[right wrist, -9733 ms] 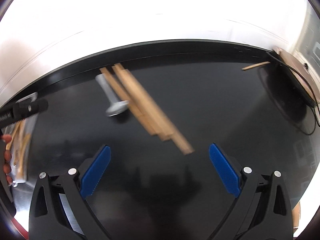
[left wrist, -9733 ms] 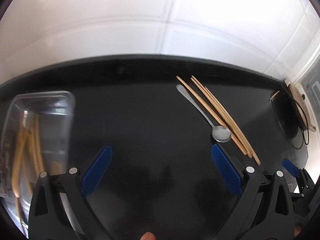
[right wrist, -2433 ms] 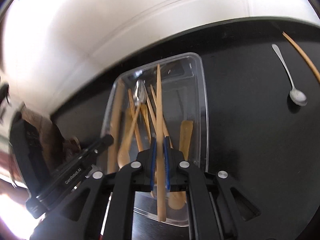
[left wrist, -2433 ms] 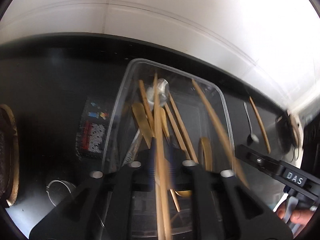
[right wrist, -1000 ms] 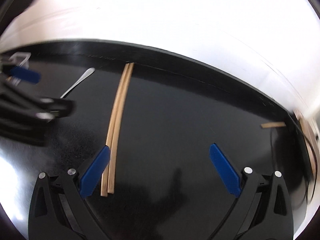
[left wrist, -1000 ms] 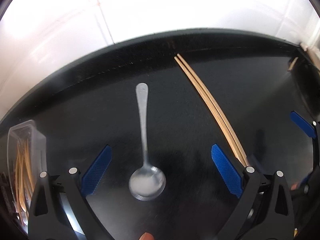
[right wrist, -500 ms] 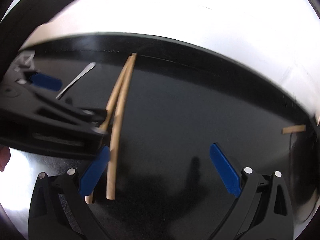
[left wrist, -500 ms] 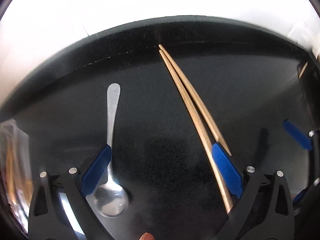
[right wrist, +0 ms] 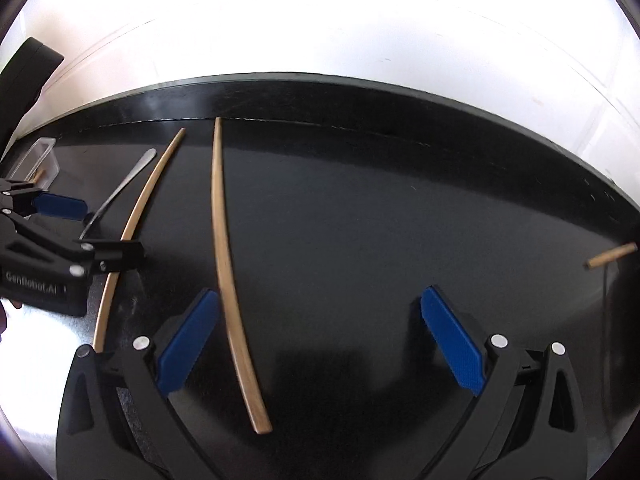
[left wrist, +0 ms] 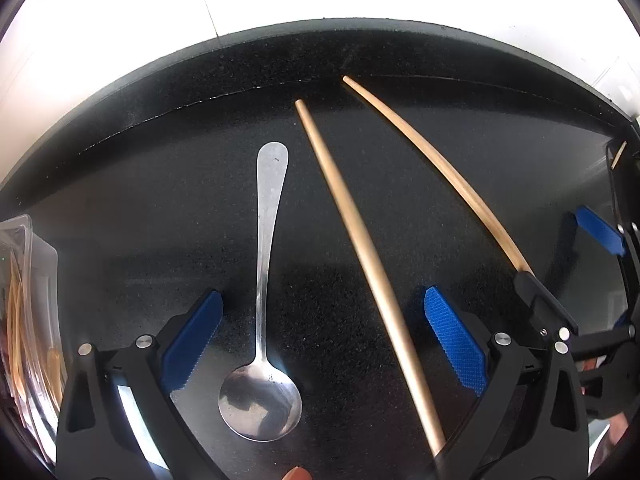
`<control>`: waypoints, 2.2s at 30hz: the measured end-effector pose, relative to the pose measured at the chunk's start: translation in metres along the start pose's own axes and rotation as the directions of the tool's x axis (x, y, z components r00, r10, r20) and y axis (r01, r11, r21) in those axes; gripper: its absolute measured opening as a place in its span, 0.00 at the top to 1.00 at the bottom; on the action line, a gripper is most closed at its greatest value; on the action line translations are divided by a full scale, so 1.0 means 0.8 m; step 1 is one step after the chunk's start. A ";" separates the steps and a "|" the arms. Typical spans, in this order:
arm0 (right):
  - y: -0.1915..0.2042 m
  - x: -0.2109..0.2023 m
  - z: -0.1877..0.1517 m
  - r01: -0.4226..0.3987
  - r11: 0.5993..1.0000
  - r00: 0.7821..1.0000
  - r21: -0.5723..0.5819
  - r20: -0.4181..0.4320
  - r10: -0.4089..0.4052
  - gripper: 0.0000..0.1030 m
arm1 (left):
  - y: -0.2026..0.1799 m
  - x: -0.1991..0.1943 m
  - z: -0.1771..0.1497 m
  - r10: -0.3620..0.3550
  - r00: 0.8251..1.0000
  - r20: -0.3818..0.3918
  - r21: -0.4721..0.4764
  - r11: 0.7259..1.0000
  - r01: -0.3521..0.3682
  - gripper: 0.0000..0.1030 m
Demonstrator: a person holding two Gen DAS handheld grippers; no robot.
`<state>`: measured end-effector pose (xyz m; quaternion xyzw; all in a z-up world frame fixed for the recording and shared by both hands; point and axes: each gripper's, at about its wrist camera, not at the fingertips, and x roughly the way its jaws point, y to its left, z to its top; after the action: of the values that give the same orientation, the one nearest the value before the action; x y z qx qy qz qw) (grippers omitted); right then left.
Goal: Organize utensils
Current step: 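Move both open tools back to the last chopsticks and spoon, then close the left tool on a chopstick while the right tool grasps another chopstick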
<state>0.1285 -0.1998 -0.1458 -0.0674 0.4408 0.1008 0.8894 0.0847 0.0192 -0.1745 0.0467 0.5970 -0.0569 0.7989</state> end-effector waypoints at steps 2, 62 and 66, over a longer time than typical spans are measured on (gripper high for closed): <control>0.003 0.003 0.006 -0.028 0.999 1.000 -0.040 0.006 0.029 0.05 | -0.005 0.000 -0.004 0.002 1.000 0.014 -0.010 1.000 -0.002 0.05; 0.019 0.010 0.019 -0.096 0.986 0.994 -0.136 0.030 0.101 0.26 | 0.043 -0.055 -0.040 -0.201 0.953 0.228 0.043 0.980 0.197 0.95; 0.026 0.000 0.016 -0.083 0.986 0.994 -0.143 0.059 0.092 0.80 | 0.046 -0.068 -0.063 -0.197 0.953 0.231 0.022 0.980 0.197 0.95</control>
<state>0.1334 -0.1771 -0.1392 -0.1069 0.4061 0.1726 0.8910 0.0271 0.0644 -0.1367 -0.0203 0.5012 -0.1410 0.8536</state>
